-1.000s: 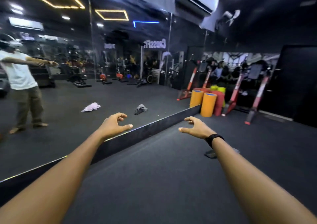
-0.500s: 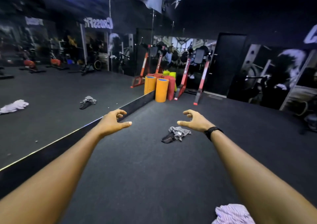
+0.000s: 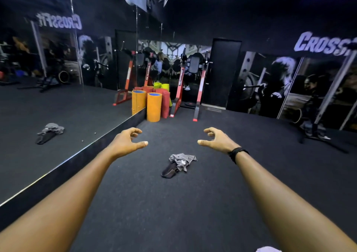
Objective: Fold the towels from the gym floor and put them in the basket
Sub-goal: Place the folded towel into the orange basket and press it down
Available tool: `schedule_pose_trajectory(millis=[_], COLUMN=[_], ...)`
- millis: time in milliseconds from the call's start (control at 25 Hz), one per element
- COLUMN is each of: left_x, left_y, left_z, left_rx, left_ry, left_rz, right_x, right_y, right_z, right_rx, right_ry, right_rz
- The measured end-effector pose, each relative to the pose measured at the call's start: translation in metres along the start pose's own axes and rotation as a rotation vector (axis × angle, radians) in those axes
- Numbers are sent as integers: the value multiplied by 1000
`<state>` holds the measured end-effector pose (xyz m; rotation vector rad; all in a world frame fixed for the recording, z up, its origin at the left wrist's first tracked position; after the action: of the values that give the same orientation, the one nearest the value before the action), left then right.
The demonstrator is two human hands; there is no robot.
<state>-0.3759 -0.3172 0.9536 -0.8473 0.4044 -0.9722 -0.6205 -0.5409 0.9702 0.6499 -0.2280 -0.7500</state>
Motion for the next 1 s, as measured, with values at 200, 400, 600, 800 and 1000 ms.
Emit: schedule_pose_trajectory(millis=[200, 400, 600, 800, 1000], left_x=[111, 235, 375, 522, 639], left_y=[9, 20, 11, -19, -17], left_z=[1, -24, -50, -63, -76], left_rx=[22, 77, 62, 38, 36], left_ry=[58, 109, 116, 88, 99], left_rz=[-31, -59, -63, -78, -75], right_x=[90, 196, 325, 462, 574], right_y=[-8, -52, -98, -124, -150], right_z=[7, 20, 62, 118, 134], right_rx=[25, 25, 66, 59, 48], right_ry=[-14, -32, -67, -66, -28], right_rz=[-48, -72, -65, -60, -64])
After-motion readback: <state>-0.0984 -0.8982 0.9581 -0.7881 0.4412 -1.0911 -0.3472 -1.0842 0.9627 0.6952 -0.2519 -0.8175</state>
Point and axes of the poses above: each hand's wrist, its own x-axis towards the middle knuckle, its own z-axis out of the back of the hand, y = z × x, the point moved 3 cm from there along x, towards the middle knuckle, and after that the axes turned 7 degrees about y, right-handed, at the moved point
